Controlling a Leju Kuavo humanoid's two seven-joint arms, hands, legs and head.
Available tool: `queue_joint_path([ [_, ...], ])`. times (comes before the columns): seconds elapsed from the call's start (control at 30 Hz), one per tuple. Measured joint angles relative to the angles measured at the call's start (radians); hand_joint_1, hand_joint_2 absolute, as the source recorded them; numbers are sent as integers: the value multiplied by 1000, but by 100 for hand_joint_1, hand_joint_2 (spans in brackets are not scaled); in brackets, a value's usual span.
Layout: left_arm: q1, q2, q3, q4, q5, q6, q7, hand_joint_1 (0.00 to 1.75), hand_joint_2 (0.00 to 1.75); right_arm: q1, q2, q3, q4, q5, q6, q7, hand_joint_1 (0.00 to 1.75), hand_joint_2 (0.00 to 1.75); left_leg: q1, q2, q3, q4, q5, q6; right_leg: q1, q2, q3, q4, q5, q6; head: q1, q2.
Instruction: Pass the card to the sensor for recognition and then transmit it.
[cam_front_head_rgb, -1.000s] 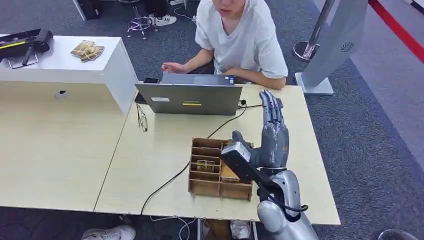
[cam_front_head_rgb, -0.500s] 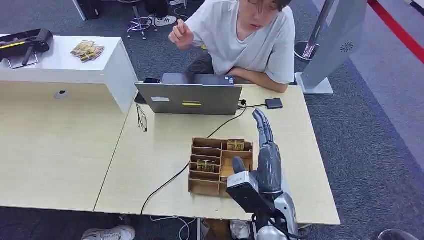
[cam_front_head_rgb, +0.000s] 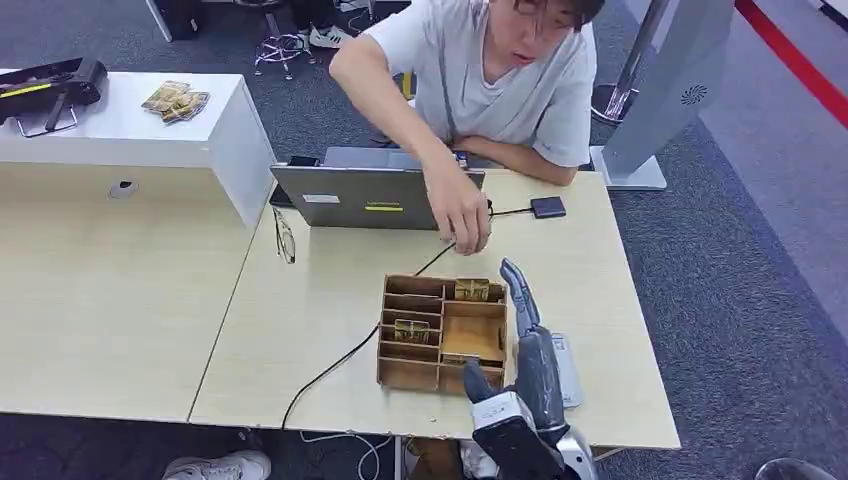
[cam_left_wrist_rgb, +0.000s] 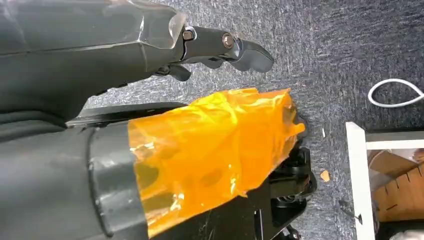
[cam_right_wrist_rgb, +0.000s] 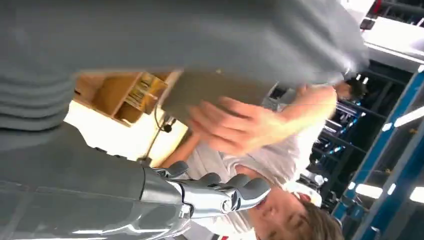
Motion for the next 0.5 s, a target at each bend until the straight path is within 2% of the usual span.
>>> queue_joint_path([
  [0.37, 1, 0, 1, 0, 11, 1, 0, 0, 0, 40, -17, 17, 29, 45, -19, 8, 0, 175, 0, 0, 0, 0, 0, 0, 0, 0, 0, 0, 0, 0, 0, 0],
  [0.5, 1, 1, 1, 0, 11, 0, 1, 0, 0, 43, -24, 31, 40, 92, -39, 32, 0, 175, 0, 0, 0, 0, 0, 0, 0, 0, 0, 0, 0, 0, 0, 0],
])
